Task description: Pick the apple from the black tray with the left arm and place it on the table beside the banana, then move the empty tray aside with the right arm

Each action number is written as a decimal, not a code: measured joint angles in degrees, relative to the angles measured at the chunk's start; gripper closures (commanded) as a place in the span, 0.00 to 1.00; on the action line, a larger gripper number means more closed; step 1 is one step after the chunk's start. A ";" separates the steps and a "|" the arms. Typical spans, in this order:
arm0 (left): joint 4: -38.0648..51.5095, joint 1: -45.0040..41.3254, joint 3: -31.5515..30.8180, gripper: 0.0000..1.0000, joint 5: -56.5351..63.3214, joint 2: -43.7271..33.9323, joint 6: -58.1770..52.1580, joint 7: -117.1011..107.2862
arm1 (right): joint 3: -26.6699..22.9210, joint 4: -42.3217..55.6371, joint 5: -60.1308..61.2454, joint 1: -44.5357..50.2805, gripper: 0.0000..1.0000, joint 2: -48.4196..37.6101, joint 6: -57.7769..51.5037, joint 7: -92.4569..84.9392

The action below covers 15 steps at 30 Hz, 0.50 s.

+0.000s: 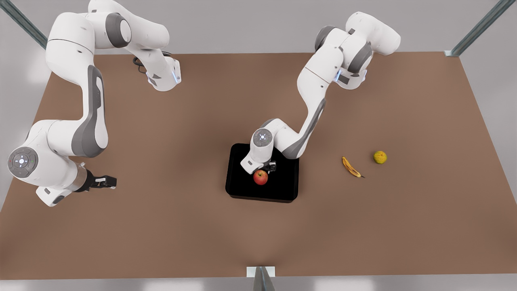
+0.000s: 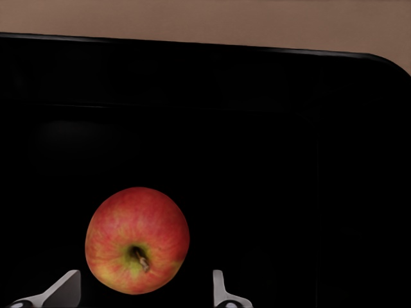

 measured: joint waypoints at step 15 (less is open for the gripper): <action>2.32 0.35 0.77 0.28 3.80 4.42 4.89 -5.24 | 0.08 0.00 0.01 0.08 0.00 0.00 -0.01 -0.15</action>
